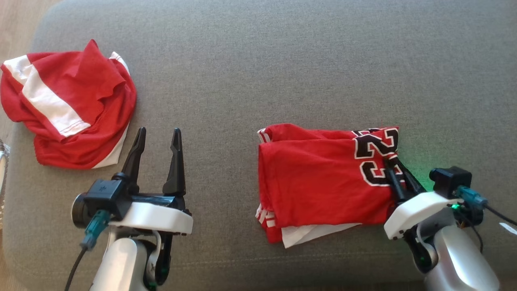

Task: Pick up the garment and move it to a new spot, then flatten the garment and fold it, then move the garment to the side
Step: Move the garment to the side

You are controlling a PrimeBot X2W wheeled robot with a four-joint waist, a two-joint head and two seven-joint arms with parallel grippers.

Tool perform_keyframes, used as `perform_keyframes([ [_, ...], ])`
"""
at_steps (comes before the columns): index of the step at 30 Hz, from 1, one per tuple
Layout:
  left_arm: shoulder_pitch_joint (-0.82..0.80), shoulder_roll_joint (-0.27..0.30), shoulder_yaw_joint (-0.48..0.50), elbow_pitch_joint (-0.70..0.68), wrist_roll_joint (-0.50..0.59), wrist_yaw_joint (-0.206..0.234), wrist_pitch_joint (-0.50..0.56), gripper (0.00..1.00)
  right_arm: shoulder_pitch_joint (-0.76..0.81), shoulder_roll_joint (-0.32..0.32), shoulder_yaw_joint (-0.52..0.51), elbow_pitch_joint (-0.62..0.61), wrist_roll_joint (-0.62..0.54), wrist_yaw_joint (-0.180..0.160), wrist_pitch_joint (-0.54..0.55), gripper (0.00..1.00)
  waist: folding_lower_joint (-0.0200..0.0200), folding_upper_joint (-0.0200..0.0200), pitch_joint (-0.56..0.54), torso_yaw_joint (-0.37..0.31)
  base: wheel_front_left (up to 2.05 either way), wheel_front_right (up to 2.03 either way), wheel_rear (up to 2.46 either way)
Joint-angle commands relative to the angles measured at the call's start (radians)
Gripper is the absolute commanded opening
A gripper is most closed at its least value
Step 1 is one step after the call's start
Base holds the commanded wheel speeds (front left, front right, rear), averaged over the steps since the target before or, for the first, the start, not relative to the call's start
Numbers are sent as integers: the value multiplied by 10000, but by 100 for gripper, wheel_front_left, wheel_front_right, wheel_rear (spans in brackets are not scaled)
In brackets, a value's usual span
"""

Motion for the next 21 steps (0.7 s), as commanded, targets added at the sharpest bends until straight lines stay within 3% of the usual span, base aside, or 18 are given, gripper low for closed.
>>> perform_keyframes([
  [1,-356,28,255,-318,76,1,-120,100,-272,-128,240,-186,-75,-4,-123,0,0,0,10,-10,0,0,0],
  [12,-621,28,243,-434,307,-96,-120,100,-1449,-1283,774,-282,-1354,-4,-569,0,0,0,461,-469,0,0,0],
  [21,-1663,209,350,-512,1075,-688,-120,100,-3980,-3262,2294,132,-1762,-4,-512,0,0,0,1809,-1461,0,0,0],
])
